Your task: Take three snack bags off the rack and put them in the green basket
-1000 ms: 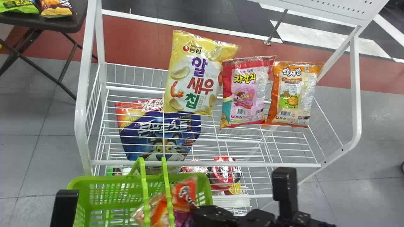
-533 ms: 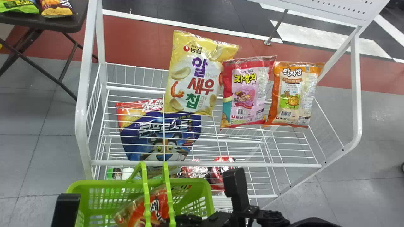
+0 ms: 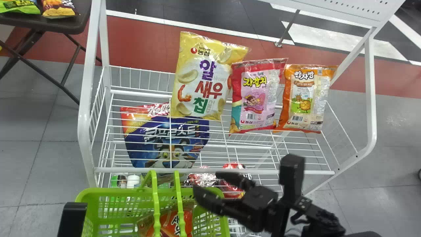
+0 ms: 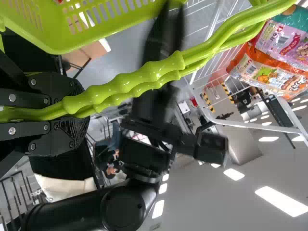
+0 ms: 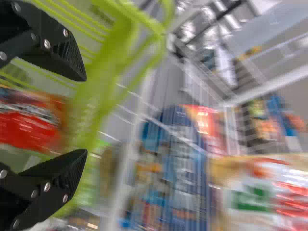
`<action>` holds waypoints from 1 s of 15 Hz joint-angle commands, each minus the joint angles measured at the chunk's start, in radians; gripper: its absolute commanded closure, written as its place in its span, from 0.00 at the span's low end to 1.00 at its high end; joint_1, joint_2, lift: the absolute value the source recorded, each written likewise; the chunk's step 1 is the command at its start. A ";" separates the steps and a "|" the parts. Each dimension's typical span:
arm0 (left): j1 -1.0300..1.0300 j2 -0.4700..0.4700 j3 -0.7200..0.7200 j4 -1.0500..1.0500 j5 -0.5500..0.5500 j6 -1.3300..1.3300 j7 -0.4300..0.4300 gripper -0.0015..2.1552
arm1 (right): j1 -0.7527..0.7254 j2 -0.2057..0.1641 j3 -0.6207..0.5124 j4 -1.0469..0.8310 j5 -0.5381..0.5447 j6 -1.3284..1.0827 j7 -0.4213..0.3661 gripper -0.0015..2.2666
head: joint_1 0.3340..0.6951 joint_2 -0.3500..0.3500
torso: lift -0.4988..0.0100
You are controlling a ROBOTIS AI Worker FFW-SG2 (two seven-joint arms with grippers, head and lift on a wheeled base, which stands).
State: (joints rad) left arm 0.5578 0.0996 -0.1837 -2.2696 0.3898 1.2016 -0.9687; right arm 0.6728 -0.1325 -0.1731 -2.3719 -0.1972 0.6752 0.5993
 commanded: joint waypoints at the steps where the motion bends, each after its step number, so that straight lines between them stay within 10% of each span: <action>1: 0.005 0.000 -0.002 -0.001 0.000 0.000 -0.001 0.57 | 0.011 0.014 -0.017 0.020 -0.011 -0.274 -0.065 0.03 | 1.00 0.00 | 0.94; 5: 0.019 0.000 -0.006 -0.001 0.000 0.006 -0.013 0.57 | -0.073 0.020 -0.009 0.158 0.016 -0.639 -0.309 0.03 | 1.00 0.00 | 0.94; 15: 0.024 0.015 -0.013 0.001 -0.006 0.049 -0.031 0.57 | -0.429 0.076 0.000 0.503 0.168 -0.547 -0.443 0.04 | 1.00 0.00 | 0.94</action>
State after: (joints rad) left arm 0.5809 0.1141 -0.1963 -2.2688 0.3850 1.2511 -0.9998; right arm 0.2775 -0.0579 -0.1825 -1.9123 -0.0481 0.1374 0.1686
